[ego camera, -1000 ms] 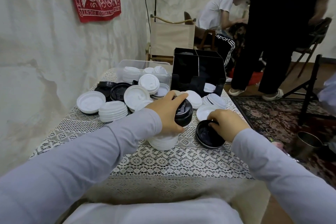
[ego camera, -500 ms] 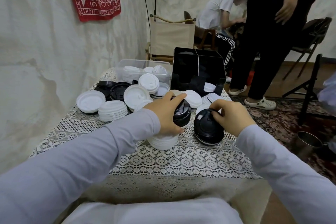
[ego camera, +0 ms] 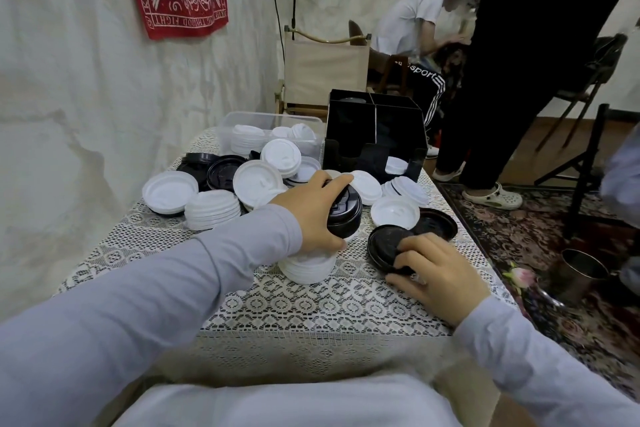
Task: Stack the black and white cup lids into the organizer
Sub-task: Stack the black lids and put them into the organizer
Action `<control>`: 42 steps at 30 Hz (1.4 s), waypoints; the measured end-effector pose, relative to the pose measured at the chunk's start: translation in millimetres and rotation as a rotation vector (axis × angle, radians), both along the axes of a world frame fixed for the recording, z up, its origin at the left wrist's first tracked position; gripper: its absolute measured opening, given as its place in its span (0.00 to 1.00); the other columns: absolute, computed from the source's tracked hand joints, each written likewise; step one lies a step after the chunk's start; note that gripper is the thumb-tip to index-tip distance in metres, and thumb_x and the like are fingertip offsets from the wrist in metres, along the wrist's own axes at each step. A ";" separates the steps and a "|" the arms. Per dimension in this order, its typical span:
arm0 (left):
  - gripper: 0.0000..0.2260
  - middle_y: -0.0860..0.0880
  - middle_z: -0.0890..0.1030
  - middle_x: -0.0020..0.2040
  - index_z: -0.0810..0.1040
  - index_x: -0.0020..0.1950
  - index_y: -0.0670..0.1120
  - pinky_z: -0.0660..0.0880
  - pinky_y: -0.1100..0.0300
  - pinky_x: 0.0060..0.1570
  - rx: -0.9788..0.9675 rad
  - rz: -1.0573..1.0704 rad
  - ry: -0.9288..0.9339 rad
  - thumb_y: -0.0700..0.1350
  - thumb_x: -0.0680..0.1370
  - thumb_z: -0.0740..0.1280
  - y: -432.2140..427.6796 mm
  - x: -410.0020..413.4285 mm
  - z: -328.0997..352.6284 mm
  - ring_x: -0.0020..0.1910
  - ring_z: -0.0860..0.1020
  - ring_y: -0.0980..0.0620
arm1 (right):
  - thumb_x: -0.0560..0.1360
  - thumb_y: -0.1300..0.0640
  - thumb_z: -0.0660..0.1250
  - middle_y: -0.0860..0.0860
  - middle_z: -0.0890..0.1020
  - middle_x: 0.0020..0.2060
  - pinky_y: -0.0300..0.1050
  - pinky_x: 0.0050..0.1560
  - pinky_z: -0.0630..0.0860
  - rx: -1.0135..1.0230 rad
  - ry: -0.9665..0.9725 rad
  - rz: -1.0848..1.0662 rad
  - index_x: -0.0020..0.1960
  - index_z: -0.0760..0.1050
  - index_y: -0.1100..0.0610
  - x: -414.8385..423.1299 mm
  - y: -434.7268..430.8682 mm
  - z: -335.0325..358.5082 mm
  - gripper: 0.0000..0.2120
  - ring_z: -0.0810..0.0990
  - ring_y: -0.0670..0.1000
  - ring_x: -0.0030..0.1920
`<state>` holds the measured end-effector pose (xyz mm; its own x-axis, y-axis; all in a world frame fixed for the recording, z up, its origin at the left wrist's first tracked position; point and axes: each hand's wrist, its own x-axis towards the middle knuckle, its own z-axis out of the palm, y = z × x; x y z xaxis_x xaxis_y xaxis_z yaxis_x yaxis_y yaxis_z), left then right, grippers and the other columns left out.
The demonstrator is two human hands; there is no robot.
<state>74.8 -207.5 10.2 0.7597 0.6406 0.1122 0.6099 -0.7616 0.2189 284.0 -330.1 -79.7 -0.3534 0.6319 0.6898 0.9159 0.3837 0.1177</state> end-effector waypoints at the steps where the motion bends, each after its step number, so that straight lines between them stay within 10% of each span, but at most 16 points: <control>1: 0.44 0.53 0.59 0.70 0.47 0.76 0.57 0.72 0.55 0.57 0.001 -0.003 0.000 0.58 0.68 0.72 -0.3 0.7 0.1 0.61 0.72 0.47 | 0.74 0.50 0.67 0.55 0.79 0.44 0.49 0.41 0.76 -0.023 0.010 0.007 0.44 0.75 0.58 0.3 -1.7 -1.3 0.11 0.78 0.56 0.42; 11: 0.45 0.53 0.58 0.70 0.47 0.76 0.57 0.72 0.52 0.60 0.003 -0.021 0.007 0.58 0.68 0.72 -3.4 7.7 -0.2 0.62 0.71 0.46 | 0.59 0.47 0.80 0.43 0.64 0.64 0.41 0.70 0.60 -0.523 0.627 -0.242 0.73 0.54 0.47 -0.1 -6.6 9.7 0.51 0.63 0.44 0.67; 30: 0.47 0.50 0.61 0.67 0.51 0.76 0.56 0.74 0.52 0.57 0.000 -0.158 -0.079 0.53 0.65 0.76 -22.4 26.4 11.1 0.60 0.72 0.48 | 0.62 0.64 0.79 0.35 0.64 0.59 0.36 0.58 0.73 -0.445 0.984 0.010 0.68 0.51 0.40 -38.8 14.8 41.6 0.49 0.75 0.40 0.57; 42: 0.49 0.50 0.64 0.63 0.51 0.75 0.56 0.71 0.50 0.61 -0.113 -0.143 -0.087 0.54 0.62 0.78 -16.4 20.9 12.9 0.61 0.70 0.48 | 0.59 0.70 0.67 0.55 0.72 0.65 0.52 0.47 0.77 -0.498 1.602 0.443 0.72 0.56 0.46 -60.7 18.1 40.7 0.46 0.81 0.54 0.53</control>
<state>95.7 -223.9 23.0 0.8346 0.5389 0.1146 0.4722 -0.8068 0.3551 223.3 -311.9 -39.0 0.2394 0.9279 0.2858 -0.1794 0.3316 -0.9262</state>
